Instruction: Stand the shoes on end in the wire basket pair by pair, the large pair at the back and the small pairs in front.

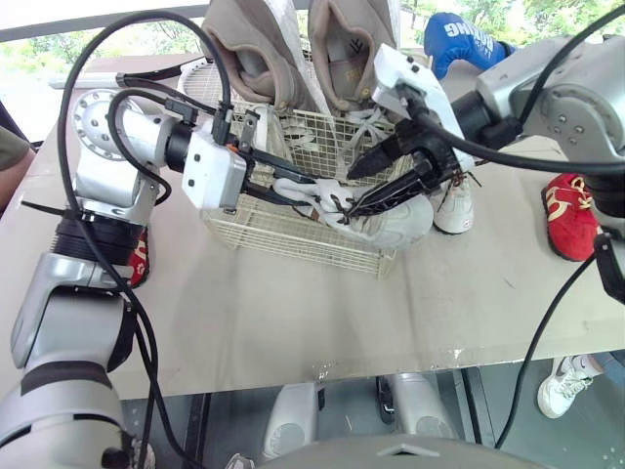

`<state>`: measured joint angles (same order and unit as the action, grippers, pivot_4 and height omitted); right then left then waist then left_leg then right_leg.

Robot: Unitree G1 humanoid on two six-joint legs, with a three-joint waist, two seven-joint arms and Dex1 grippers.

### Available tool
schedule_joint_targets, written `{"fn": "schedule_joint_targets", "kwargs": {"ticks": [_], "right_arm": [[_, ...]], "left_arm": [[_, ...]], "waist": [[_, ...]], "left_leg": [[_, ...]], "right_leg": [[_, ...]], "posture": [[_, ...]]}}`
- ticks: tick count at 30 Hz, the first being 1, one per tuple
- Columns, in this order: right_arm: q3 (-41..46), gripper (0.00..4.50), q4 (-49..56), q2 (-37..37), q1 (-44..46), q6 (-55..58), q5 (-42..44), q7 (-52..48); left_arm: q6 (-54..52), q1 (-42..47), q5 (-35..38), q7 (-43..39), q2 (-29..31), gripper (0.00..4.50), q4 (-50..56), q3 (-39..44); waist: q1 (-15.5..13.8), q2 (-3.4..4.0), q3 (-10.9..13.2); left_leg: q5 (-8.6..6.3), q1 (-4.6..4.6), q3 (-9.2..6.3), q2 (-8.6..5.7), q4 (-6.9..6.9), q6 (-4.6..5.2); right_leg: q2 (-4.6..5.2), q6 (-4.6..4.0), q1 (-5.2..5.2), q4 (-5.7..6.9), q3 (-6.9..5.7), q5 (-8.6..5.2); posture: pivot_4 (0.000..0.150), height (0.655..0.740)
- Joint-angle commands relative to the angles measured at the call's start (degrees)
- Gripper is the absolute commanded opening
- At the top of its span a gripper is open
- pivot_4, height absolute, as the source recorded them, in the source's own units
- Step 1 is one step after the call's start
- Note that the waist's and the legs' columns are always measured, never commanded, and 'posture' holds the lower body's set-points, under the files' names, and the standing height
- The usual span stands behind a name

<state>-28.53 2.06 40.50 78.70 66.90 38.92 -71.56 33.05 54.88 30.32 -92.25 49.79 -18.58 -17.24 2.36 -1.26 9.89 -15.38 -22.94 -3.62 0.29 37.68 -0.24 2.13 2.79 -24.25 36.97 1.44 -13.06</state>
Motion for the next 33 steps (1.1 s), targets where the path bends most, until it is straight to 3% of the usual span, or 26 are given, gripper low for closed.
{"fn": "schedule_joint_targets", "kwargs": {"ticks": [1, 3, 8, 10, 12, 15, 17, 20, 25, 29, 33], "right_arm": [[-0.76, 1.28, 0.44, 0.43, 1.97, -0.26, -2.11, -2.44], [-1.57, 0.24, 1.27, 0.25, 1.38, -0.18, -3.16, -3.0], [0.51, 0.24, 2.45, -0.11, -0.57, 0.26, -4.24, -2.26], [3.58, 0.0, 2.73, -0.41, -1.93, 0.4, -3.52, -1.04], [8.92, 0.0, 3.46, -1.6, -4.21, -0.77, -1.94, 0.64], [18.47, 0.0, 4.79, -5.65, -7.27, -0.93, 1.59, 5.28], [22.61, 0.0, 6.68, -7.6, -10.01, -3.31, 2.53, 7.82], [26.91, 0.0, 8.23, -11.99, -13.56, -7.98, 2.29, 13.16], [28.81, 0.0, 7.62, -22.55, -19.66, -23.68, -2.33, 21.29], [24.2, 0.0, 4.8, -31.16, -21.5, -38.08, -11.5, 28.04], [21.58, 0.0, 0.42, -37.96, -21.42, -49.76, -18.04, 33.0]], "left_arm": [[2.95, 2.06, 1.9, -0.25, -0.25, 0.36, 0.3, 0.14], [3.99, 2.88, 1.72, -0.25, -1.32, 0.36, -0.57, 0.48], [3.0, 3.68, 2.12, -0.25, -3.42, 0.36, -1.72, 3.51], [-3.52, 2.8, 3.99, 2.3, -3.45, 1.35, -0.75, 6.4], [-15.13, 0.55, 7.92, 8.11, -2.65, 2.04, 2.88, 9.75], [-37.31, -6.17, 17.56, 16.5, 1.23, 3.47, 10.79, 15.55], [-49.18, -11.48, 24.79, 23.23, 3.22, 3.47, 15.61, 20.57], [-57.42, -19.79, 30.95, 32.46, 3.15, 3.47, 20.43, 28.61], [-63.14, -36.16, 36.06, 44.68, 0.4, 3.47, 30.04, 42.55], [-64.84, -51.53, 35.54, 46.56, -1.97, 3.47, 39.64, 50.76], [-64.69, -59.98, 35.56, 48.77, -5.09, 3.47, 46.11, 54.82]], "waist": [[0.01, 0.0, 0.0], [0.0, 0.0, 0.0], [0.0, 0.0, 0.0], [-0.02, 0.0, 0.0], [-0.01, -0.02, -0.01], [0.7, -0.02, -0.01], [0.69, 0.0, 0.0], [0.92, -0.03, -0.02], [1.38, -0.07, -0.04], [1.18, -0.1, -0.05], [0.45, -0.13, -0.07]], "left_leg": [[0.0, 0.0, 0.0, 0.0, 0.01, 0.0], [-0.01, 0.0, 0.0, 0.0, 0.05, 0.01], [-0.03, -0.04, -0.01, -0.01, 0.3, 0.06], [-0.04, -0.07, -0.02, -0.01, 0.38, 0.06], [-0.05, -0.13, -0.06, 0.0, 0.43, 0.08], [-0.09, -0.15, -0.08, 0.0, 0.54, 0.16], [-0.09, -0.05, -0.17, 0.01, 0.54, 0.16], [-0.12, -0.02, -0.32, 0.04, 0.53, 0.2], [-0.12, 0.1, -0.39, 0.01, 0.53, 0.19], [-0.01, 0.15, -0.39, 0.0, 0.53, -0.04], [0.0, 0.17, -0.34, -0.03, 0.5, -0.07]], "right_leg": [[0.0, 0.0, 0.0, 0.0, 0.0, 0.0], [0.0, 0.0, 0.0, 0.01, 0.0, 0.0], [0.0, 0.0, 0.01, 0.12, -0.01, 0.0], [0.0, 0.01, 0.01, 0.15, -0.03, 0.0], [0.0, 0.01, 0.01, 0.17, -0.06, 0.0], [0.0, 0.05, 0.0, 0.5, -0.03, -0.02], [0.01, 0.11, 0.0, 0.7, 0.02, -0.09], [0.06, 0.12, 0.01, 0.77, 0.03, -0.09], [0.14, 0.13, 0.02, 0.75, 0.11, -0.08], [0.17, 0.12, 0.0, 0.71, 0.15, -0.08], [0.25, 0.12, -0.01, 0.64, 0.15, -0.08]], "posture": [[0.15, 0.74], [0.15, 0.74], [0.15, 0.74], [0.15, 0.74], [0.15, 0.74], [0.15, 0.74], [0.15, 0.74], [0.15, 0.74], [0.15, 0.74], [0.15, 0.74], [0.15, 0.74]]}}
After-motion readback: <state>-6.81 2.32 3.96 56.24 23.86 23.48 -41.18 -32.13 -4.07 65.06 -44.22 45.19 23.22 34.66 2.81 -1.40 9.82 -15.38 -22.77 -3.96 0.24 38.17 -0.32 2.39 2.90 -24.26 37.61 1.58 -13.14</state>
